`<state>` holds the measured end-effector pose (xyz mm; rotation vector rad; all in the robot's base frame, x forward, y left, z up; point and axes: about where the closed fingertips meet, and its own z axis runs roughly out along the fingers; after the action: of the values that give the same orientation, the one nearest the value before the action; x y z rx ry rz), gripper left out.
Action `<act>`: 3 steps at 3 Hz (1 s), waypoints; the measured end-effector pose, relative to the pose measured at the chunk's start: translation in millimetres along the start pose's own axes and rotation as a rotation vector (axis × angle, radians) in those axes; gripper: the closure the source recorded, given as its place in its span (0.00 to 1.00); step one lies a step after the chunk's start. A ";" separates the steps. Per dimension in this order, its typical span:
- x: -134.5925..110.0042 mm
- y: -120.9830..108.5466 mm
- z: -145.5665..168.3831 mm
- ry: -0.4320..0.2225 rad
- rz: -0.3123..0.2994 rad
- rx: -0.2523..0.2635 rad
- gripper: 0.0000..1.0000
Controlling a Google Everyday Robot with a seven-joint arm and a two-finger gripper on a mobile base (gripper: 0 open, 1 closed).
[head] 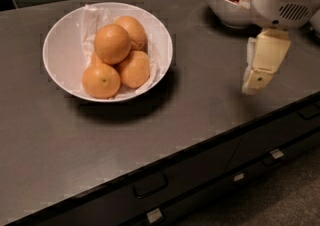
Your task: Pick orange from white bowl
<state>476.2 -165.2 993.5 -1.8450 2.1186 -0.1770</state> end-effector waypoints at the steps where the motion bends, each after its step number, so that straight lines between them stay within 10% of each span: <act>1: -54.3 -21.9 2.9 -0.025 -0.106 0.018 0.00; 3: -84.8 -45.0 10.7 -0.056 -0.181 0.026 0.00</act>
Offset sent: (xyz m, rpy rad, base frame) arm 0.0232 0.0407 0.0078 -0.0166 -0.0154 0.0882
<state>531.3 -87.8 1010.8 -2.0014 1.9033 -0.1915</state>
